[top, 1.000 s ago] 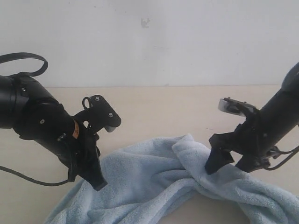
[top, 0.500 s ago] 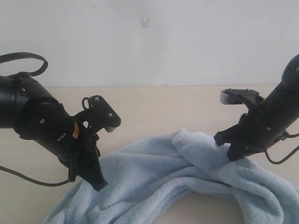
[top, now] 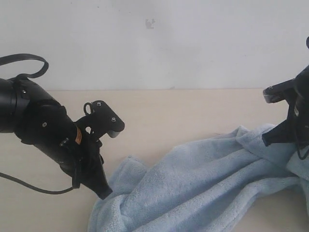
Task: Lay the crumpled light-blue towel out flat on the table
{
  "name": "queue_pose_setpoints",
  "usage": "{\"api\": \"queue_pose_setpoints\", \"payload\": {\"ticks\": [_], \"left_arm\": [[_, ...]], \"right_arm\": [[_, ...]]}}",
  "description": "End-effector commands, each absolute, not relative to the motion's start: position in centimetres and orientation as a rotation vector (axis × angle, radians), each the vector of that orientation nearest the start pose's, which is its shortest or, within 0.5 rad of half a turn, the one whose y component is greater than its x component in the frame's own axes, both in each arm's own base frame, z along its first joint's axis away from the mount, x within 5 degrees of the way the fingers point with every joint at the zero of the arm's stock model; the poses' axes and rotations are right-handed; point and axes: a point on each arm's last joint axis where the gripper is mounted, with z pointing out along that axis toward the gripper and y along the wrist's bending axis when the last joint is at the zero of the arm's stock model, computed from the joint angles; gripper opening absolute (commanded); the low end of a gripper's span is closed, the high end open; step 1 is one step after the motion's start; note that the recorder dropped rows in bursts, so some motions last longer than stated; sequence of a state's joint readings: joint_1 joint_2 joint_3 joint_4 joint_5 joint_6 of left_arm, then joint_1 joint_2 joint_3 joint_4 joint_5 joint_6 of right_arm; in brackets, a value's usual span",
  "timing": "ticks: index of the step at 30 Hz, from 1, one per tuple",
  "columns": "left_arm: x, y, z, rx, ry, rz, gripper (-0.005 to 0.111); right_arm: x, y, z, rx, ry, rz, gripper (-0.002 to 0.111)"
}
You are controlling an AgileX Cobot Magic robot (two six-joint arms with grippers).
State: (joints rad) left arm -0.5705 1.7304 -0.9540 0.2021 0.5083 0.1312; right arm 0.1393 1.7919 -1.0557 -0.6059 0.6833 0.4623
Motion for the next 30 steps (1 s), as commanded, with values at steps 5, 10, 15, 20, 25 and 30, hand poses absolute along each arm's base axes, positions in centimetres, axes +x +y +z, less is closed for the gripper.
{"api": "queue_pose_setpoints", "payload": {"ticks": [5, 10, 15, 20, 25, 30], "left_arm": [[27.9, -17.1, 16.5, 1.071, 2.529, 0.002, 0.004], [28.7, -16.7, 15.5, 0.871, 2.596, -0.030, 0.004], [29.4, -17.3, 16.6, 0.728, 2.624, -0.101, 0.004], [30.0, -17.7, 15.9, 0.844, 2.562, -0.085, 0.009], [30.7, -18.5, 15.2, 0.771, 2.591, -0.142, 0.030], [31.8, -19.2, 15.1, 0.753, 2.563, -0.160, 0.054]], "right_arm": [[34.0, 2.2, 17.4, -0.182, 2.781, -0.363, 0.006], [33.8, 2.2, 17.3, -0.177, 2.807, -0.356, 0.032], [34.1, 2.4, 17.4, -0.181, 2.775, -0.332, 0.050], [34.3, 2.5, 17.4, -0.180, 2.751, -0.321, 0.050], [34.3, 2.3, 17.5, -0.160, 2.755, -0.350, 0.050], [34.3, 2.2, 17.5, -0.104, 2.755, -0.343, 0.050]]}}
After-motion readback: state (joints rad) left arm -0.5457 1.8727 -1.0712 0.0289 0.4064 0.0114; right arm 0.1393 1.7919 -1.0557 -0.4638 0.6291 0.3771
